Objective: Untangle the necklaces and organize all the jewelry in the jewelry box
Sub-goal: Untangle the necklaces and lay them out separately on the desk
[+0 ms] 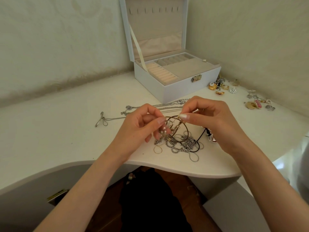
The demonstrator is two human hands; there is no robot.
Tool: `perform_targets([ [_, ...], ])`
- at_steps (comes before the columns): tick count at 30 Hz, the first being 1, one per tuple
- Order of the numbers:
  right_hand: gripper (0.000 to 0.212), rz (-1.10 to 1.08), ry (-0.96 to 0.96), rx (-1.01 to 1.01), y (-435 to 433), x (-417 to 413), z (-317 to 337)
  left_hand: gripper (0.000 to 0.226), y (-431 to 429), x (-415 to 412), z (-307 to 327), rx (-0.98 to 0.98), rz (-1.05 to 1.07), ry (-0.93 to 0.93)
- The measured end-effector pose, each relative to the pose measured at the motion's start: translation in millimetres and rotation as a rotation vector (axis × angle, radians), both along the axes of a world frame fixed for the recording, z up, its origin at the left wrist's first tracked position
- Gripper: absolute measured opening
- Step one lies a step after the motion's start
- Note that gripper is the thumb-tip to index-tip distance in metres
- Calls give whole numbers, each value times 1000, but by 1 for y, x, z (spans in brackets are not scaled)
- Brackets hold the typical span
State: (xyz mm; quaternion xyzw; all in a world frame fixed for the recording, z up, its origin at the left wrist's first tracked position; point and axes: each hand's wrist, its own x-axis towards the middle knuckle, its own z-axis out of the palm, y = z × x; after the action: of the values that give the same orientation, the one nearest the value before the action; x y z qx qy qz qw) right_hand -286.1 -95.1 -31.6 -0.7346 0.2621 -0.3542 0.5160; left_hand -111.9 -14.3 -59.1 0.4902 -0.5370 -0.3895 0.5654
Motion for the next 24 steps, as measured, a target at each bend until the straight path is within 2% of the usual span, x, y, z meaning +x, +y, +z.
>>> perform_targets([
  [2,7,13,-16,17,0,-2,0,6,-1,0,-2,25,28,-44],
  [6,5,11,-46,44,0,-1,-1,8,-2,-1,-3,-52,120,-306],
  [10,6,18,-48,40,3,1,0,23,5,-9,2,-95,71,-266],
  [14,12,27,-53,42,5,2,3,16,3,-11,0,-123,52,-275],
  [21,12,15,-44,54,2,1,-1,2,4,-9,0,-126,-53,-35],
  [24,9,36,-49,63,3,1,-1,6,4,-9,-2,-126,-65,-8],
])
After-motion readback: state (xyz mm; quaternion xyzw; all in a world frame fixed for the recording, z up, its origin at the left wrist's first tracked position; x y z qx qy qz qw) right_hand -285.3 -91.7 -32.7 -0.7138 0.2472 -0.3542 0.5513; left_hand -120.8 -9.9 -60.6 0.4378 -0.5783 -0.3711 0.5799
